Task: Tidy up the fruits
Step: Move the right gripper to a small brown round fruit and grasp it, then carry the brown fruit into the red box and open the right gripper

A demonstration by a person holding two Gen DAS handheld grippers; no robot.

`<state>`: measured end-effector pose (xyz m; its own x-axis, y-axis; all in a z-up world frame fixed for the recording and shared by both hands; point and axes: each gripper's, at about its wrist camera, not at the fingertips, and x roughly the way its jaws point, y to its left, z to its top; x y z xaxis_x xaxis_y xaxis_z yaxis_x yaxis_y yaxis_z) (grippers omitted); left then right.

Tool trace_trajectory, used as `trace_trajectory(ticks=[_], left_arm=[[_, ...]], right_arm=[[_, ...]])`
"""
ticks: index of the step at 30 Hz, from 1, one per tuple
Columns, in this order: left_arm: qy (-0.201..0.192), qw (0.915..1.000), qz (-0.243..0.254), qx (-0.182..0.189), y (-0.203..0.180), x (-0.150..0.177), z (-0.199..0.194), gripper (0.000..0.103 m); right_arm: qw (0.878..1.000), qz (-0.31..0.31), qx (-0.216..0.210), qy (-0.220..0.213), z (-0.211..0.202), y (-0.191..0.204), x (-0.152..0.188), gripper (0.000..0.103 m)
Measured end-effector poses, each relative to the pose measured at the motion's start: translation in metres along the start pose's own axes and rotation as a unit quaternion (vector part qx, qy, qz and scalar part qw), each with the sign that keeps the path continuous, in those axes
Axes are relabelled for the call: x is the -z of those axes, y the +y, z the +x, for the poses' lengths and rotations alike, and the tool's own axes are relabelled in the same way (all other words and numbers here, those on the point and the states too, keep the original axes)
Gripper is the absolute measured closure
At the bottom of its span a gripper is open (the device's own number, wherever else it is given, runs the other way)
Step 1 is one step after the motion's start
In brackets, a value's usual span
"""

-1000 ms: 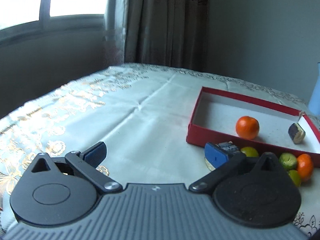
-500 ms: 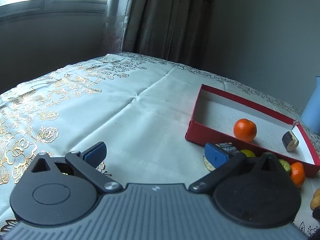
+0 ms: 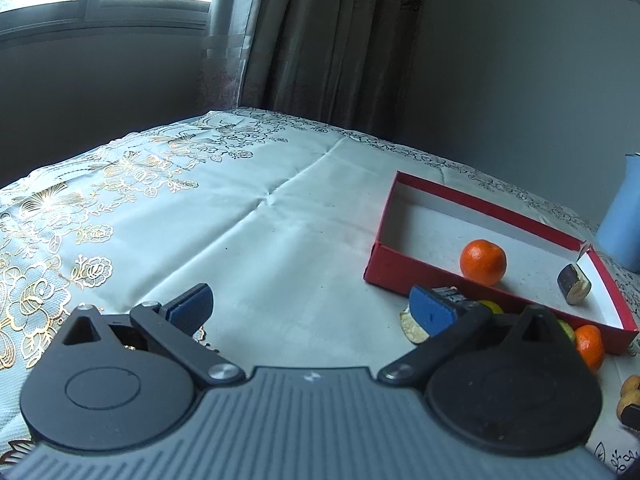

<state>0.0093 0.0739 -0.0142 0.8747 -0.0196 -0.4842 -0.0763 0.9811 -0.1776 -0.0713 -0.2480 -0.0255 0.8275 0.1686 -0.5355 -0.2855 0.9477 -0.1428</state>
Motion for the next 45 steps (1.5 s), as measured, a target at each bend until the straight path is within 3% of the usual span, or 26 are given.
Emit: trace_trajectory(ticks=[9, 16, 28, 38, 45], left_arm=[[0.002, 1.0, 0.007, 0.005, -0.001, 0.0, 0.0, 0.0], [0.005, 1.0, 0.004, 0.005, 0.0, -0.001, 0.002, 0.0], [0.006, 0.9999, 0.002, 0.009, 0.0, 0.0, 0.002, 0.0], [0.007, 1.0, 0.003, 0.005, 0.0, 0.0, 0.002, 0.0], [0.008, 0.9998, 0.014, -0.009, -0.005, 0.001, 0.003, 0.0]], right_arm=[[0.998, -0.049, 0.038, -0.001, 0.007, 0.015, 0.0, 0.069], [0.995, -0.076, 0.061, 0.005, 0.007, 0.022, 0.001, 0.076], [0.996, -0.064, 0.068, 0.003, 0.004, 0.019, 0.001, 0.077], [0.995, -0.028, 0.069, -0.073, -0.024, 0.01, -0.025, 0.077], [0.992, 0.04, 0.056, -0.107, -0.021, -0.013, -0.044, 0.077]])
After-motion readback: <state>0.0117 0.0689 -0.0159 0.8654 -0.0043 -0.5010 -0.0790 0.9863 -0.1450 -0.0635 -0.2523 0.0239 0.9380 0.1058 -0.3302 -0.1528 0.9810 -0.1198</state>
